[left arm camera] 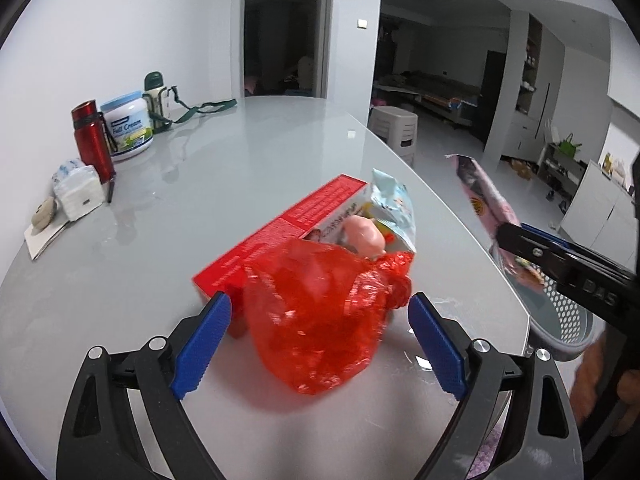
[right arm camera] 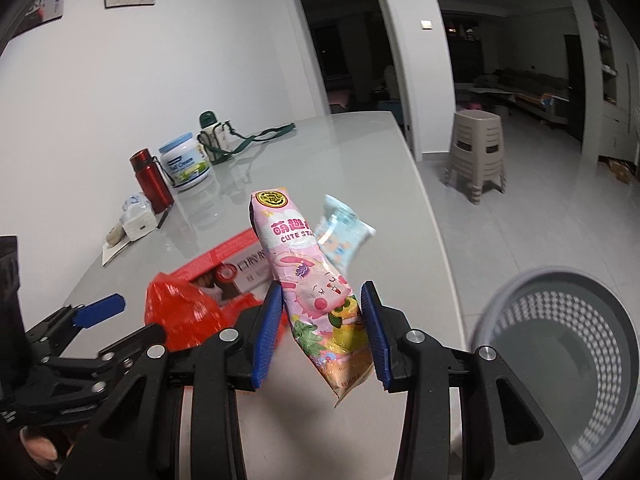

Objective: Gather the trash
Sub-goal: 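Grasp the red plastic bag with the left gripper while the right gripper holds the candy packet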

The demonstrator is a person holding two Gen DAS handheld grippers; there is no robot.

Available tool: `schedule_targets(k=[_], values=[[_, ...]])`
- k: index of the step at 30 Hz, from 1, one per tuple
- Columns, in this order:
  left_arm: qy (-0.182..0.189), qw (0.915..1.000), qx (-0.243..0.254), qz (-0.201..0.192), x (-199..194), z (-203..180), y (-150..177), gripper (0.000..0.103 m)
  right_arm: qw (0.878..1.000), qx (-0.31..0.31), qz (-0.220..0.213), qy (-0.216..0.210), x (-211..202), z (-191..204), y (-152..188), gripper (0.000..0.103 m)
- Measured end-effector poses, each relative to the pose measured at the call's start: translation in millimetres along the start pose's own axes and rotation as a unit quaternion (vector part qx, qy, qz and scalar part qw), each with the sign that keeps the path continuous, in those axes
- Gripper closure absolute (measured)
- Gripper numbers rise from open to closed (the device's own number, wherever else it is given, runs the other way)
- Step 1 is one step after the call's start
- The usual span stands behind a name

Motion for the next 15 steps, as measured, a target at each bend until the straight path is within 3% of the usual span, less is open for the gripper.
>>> schedule_targets(k=[5,15], values=[[-0.011,0.9998,0.014,-0.004,14.1,-12.0,7.4,0.018,1.0,0.02,0.0,0.011,-22.6,-15.9,12.3,0.064],[0.009,0.999,0.038,0.024,27.5,-32.8,19.8,0.077,0.998,0.057,0.002,0.026,-39.0,-42.8,28.2,0.064]])
Point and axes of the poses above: each gripper's, at about its wrist camera, not at the fingertips, and x roughly the way its jaws point, z to its left, y to its underside, the point moved 1 cm from there along x, roughly the way its jaws point, and after that the axes turned 15 degrees about -z, right-handed, at the moved point
